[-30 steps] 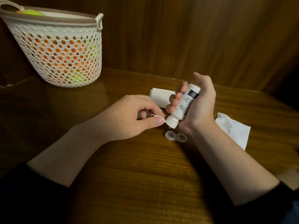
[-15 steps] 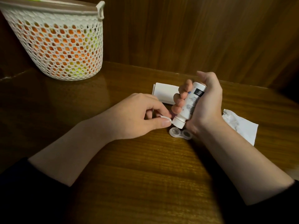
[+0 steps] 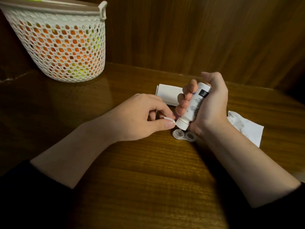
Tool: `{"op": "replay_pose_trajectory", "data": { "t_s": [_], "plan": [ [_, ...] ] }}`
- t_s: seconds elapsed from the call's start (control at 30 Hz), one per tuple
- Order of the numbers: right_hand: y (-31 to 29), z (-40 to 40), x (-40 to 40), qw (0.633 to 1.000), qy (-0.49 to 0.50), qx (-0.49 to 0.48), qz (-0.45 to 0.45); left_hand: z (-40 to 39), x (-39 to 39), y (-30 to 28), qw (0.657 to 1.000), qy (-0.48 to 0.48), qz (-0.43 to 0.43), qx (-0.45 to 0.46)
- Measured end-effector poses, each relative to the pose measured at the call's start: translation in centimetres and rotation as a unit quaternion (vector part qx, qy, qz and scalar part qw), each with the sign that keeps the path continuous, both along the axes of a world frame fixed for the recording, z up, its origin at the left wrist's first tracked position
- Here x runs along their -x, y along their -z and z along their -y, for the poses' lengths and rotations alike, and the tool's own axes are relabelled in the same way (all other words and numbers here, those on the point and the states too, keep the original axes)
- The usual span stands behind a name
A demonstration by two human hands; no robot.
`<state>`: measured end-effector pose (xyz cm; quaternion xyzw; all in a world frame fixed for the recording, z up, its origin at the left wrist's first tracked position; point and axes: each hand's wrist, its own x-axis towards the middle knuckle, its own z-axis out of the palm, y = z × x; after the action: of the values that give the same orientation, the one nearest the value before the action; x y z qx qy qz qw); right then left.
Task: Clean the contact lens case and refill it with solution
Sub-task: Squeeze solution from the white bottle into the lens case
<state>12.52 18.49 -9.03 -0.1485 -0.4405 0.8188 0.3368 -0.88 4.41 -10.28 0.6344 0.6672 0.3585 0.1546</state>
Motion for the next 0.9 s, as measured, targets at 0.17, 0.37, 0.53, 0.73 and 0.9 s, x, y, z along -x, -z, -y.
{"op": "replay_pose_trajectory", "data": {
  "t_s": [0.17,0.37,0.53,0.73,0.9],
  "plan": [
    [-0.06,0.09,0.01,1.000,-0.001,-0.001,-0.001,-0.03,0.06,0.07,1.000,0.001,-0.001,-0.006],
    [-0.25,0.19,0.04,1.000,0.004,0.000,0.001,-0.02,0.12,0.12,1.000,0.001,-0.004,-0.005],
    [-0.32,0.29,0.04,1.000,0.003,0.004,0.000,0.00,0.09,0.06,1.000,0.003,-0.002,-0.007],
    [-0.34,0.25,-0.02,1.000,-0.003,0.002,0.000,0.00,0.05,0.01,1.000,0.004,0.001,-0.007],
    [-0.21,0.25,-0.02,1.000,-0.008,-0.006,-0.003,-0.02,0.07,0.07,1.000,0.003,0.005,-0.003]
  ]
}}
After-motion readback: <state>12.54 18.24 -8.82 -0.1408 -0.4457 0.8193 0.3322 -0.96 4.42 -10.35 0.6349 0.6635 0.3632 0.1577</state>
